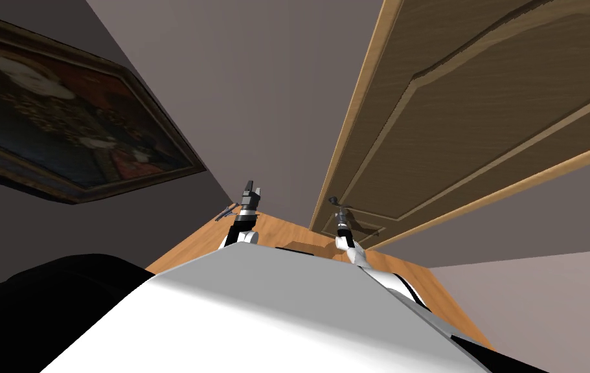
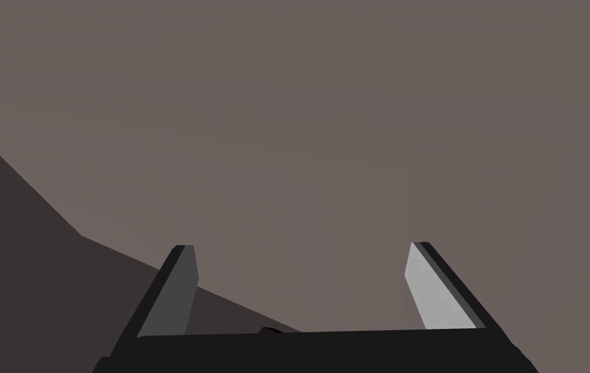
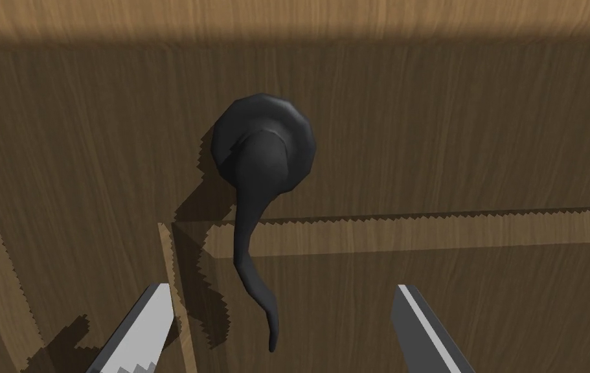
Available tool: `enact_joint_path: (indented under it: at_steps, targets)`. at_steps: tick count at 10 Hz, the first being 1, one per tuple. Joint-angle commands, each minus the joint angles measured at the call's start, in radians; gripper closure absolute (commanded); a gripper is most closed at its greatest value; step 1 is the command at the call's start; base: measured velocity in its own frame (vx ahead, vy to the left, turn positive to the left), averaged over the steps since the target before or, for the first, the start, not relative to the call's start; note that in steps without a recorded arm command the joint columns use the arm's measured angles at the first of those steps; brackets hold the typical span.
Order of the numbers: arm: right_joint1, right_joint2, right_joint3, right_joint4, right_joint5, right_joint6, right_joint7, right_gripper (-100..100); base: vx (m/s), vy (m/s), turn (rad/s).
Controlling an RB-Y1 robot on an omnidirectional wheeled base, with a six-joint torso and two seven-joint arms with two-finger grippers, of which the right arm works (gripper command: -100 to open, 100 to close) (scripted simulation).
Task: Pull the door open
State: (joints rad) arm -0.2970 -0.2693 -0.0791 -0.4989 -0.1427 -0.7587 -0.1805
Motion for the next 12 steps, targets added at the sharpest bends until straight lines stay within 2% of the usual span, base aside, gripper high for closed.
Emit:
enact_joint_path:
  at_steps: [1,2,3,4,8,9,10,12]
  targets:
    - [-0.027,-0.007,0.0,0.05,-0.001,-0.034,-0.01,-100,0.069,0.008,-0.016]
    - [-0.027,-0.007,0.0,0.074,-0.001,-0.034,-0.01,-100,0.025,-0.005,-0.007]
    - [-0.027,-0.007,0.0,0.074,-0.001,-0.034,-0.01,-100,0.002,-0.007,-0.001]
    - [-0.008,-0.036,-0.007,0.081,-0.006,-0.047,-0.034,-100,0.108,0.007,0.164]
    - [-0.008,-0.036,-0.007,0.081,-0.006,-0.047,-0.034,-100,0.047,0.011,0.019]
    - [0.01,-0.066,-0.013,0.088,-0.011,-0.059,-0.06,-100,0.074,0.029,0.218]
    - [0.016,-0.075,-0.015,0.09,-0.013,-0.063,-0.067,-100,0.157,0.024,0.114]
    - [0.035,-0.106,-0.022,0.097,-0.019,-0.076,-0.093,-100,0.17,0.023,0.109]
